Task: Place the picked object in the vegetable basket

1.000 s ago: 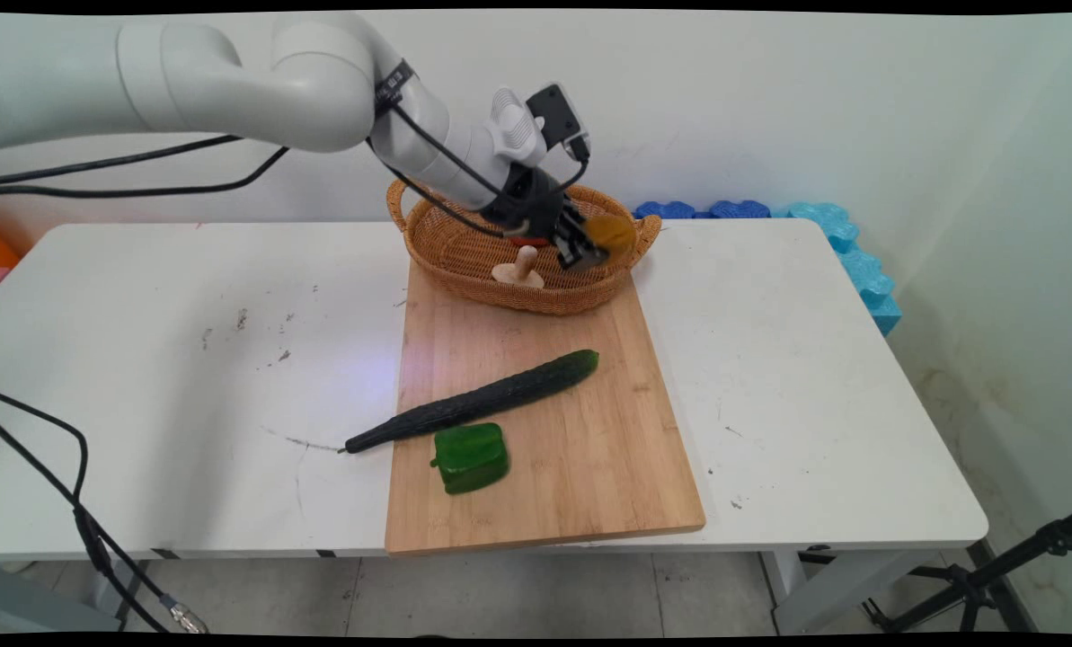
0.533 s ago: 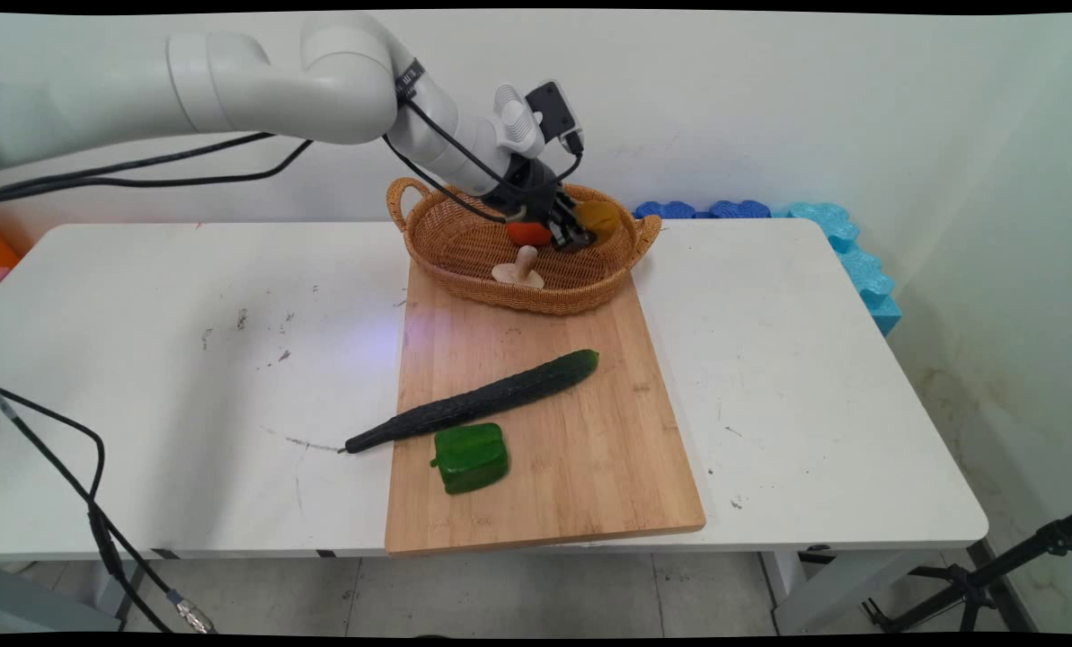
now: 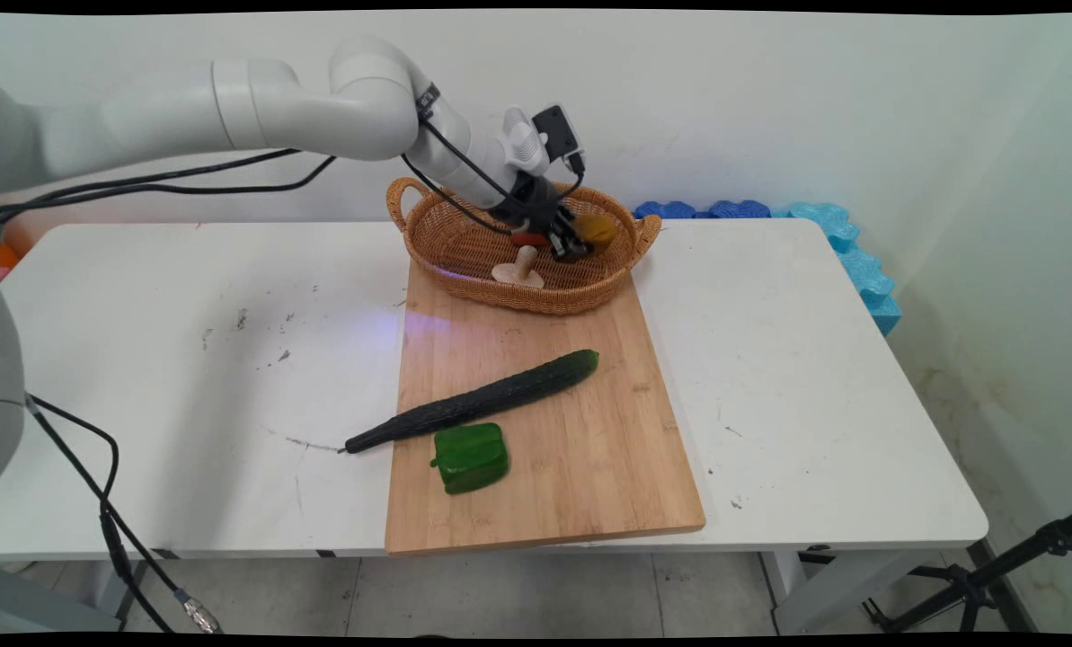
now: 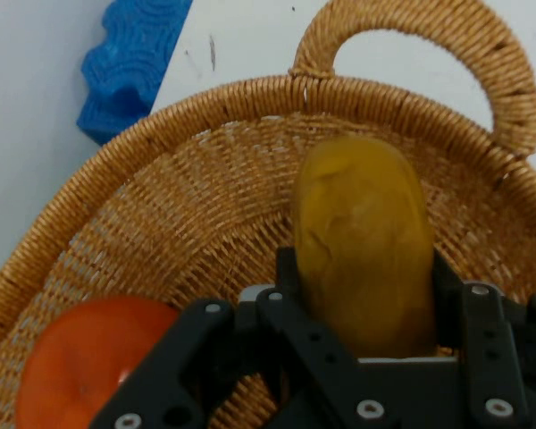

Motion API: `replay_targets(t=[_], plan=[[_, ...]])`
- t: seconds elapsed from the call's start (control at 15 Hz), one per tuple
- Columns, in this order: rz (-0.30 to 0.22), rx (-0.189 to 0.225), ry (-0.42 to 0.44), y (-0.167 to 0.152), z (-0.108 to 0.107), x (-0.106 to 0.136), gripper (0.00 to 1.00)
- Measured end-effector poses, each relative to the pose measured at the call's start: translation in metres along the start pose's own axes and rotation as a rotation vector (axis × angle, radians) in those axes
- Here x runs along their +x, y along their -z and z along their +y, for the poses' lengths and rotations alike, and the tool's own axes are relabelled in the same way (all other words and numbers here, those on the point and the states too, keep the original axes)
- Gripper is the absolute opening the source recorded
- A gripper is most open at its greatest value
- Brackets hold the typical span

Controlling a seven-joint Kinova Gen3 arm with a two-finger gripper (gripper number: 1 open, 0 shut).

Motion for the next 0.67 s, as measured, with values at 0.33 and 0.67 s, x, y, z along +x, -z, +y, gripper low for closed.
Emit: replay_targets(t=[0.33, 0.67], plan=[[-0.011, -0.010, -0.002, -0.018, -0.004, -0.006, 0.00], [-0.017, -0.018, -0.004, -0.029, -0.008, -0.010, 1.00]])
